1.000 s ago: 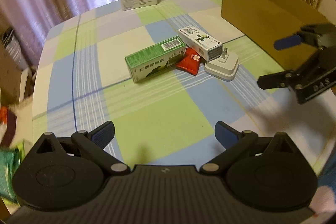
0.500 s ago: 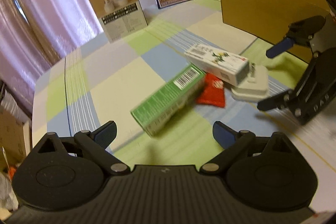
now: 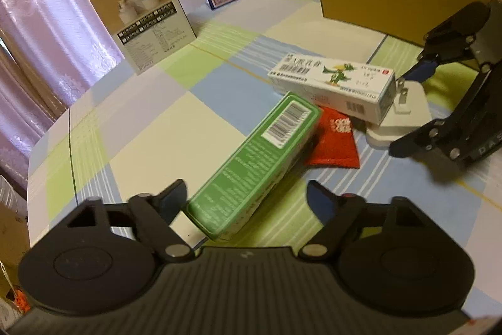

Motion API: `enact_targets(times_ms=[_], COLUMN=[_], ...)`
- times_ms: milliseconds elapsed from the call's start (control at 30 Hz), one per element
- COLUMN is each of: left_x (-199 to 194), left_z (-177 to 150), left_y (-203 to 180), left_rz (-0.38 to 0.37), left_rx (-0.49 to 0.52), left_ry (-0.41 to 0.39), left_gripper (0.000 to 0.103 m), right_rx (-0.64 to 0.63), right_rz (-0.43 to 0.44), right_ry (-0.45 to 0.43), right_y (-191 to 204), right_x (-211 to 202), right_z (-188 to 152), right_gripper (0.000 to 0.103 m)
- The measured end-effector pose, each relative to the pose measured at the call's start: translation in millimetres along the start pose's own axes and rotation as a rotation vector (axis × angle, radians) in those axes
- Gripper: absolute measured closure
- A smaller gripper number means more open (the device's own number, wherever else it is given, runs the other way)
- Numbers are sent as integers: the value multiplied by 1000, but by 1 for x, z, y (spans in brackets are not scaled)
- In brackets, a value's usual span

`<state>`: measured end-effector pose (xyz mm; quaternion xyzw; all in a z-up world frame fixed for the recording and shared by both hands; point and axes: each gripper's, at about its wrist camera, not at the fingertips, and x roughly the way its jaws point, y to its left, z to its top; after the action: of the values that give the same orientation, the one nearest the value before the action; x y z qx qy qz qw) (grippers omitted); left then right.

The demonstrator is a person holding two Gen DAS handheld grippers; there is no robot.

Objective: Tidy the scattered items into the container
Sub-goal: 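Grasp the green medicine box with the left tool while the right grasps the white charger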

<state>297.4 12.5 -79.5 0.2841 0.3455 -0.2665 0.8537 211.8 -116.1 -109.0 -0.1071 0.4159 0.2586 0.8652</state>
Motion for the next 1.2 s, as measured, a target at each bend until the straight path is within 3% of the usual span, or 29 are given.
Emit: enact_targets(times_ms=[67,233,300,533,700,767,867,1067,1133,1200], left_x=[-1,-18,-33,-83,-100,-101,-99,-87,-82,-77], left_z=[1,-1,-3,-33,-45,-44,-38,-26,-25,-23], left_y=[2,-12,-22,-59,-82,-84,-85,-79,-78,-79], left_rz=[4,18,-25,-111,-75,-65,-44,-34,-38,-46], left_rx=[-18,-18,-58,-270,-315,-332,-328,-328,-327,-329], left_ry=[15,93,117,159,169,167,159,154,160,171], left_gripper=[52,71,78,78,74,62,61,60,60,61], right_rx=[17,69,104,122,83,70,55,13,7,7], right_rz=[3,24,39,44,30,10,2,-2,-8,-14], right_ry=[8,26,37,54,49,40,37,58,61,59], right_y=[1,8,10,22,28,29,32,36,37,37], right_x=[-4,-23,-35,-76,-77,-75,-71,-65,-65,-65], right_z=[-2,-17,-26,-53,-64,-63,-64,-68,-69,-69], right_gripper=[39,39,40,40,39,30,24,25,35,39])
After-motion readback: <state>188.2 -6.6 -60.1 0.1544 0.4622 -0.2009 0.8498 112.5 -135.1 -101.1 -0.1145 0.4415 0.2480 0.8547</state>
